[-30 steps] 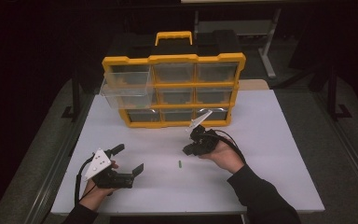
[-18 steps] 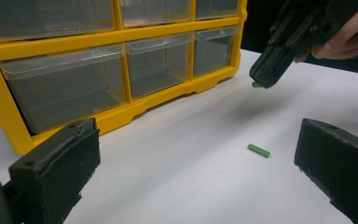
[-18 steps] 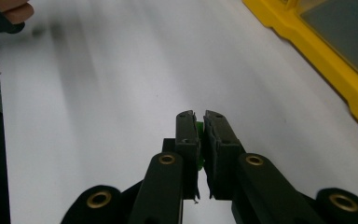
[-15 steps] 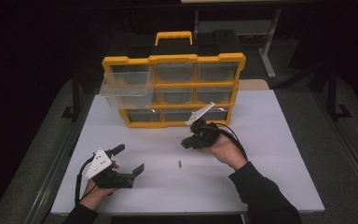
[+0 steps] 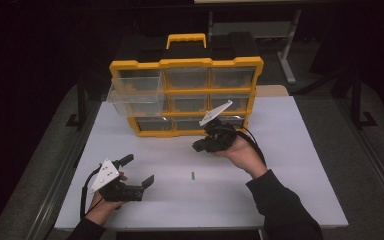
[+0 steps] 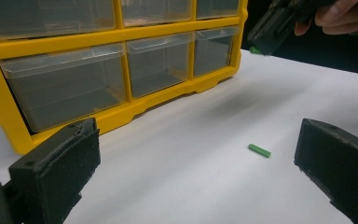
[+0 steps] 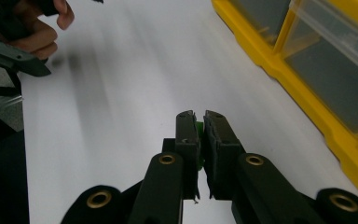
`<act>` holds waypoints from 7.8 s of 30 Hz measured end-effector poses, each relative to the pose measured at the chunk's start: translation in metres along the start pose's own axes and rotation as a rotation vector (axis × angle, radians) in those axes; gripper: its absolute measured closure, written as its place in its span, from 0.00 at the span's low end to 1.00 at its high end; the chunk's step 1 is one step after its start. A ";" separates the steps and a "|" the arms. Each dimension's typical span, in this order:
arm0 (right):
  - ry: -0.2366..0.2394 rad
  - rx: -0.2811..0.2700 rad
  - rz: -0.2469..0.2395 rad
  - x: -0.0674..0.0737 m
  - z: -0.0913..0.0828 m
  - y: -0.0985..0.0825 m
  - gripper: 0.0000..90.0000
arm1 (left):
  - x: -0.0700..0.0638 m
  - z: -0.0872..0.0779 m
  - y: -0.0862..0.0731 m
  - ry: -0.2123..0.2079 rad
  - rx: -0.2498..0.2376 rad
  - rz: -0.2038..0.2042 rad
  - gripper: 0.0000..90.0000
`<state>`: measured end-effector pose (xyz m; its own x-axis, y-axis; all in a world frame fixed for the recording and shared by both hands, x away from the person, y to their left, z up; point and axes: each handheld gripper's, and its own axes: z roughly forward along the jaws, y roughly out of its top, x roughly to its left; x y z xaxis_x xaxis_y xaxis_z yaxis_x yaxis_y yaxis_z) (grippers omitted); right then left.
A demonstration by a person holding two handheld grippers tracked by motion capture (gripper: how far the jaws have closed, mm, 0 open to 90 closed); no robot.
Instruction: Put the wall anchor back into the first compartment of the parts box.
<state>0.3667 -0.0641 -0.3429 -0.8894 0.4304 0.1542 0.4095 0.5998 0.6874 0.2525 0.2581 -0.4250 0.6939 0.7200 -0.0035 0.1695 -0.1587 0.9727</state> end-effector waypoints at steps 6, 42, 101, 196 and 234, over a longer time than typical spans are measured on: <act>-0.004 -0.023 -0.033 0.000 -0.006 0.007 0.93 | 0.000 0.000 0.000 -0.001 -0.003 0.000 0.00; -0.004 -0.056 -0.115 0.009 -0.033 0.067 0.93 | -0.001 -0.001 0.000 0.001 -0.007 0.000 0.00; -0.034 -0.155 -0.167 0.028 -0.078 0.180 0.93 | -0.001 -0.001 0.001 -0.001 -0.018 -0.012 0.00; -0.134 -0.111 -0.071 0.002 -0.045 0.095 0.34 | -0.002 -0.001 0.000 0.001 -0.020 -0.018 0.00; -0.120 -0.075 -0.009 0.004 0.009 0.016 0.23 | -0.002 -0.001 0.000 0.002 -0.013 -0.014 0.00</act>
<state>0.3713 -0.0470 -0.3377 -0.8604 0.5054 0.0655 0.3817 0.5540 0.7399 0.2504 0.2576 -0.4249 0.6902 0.7234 -0.0164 0.1698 -0.1399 0.9755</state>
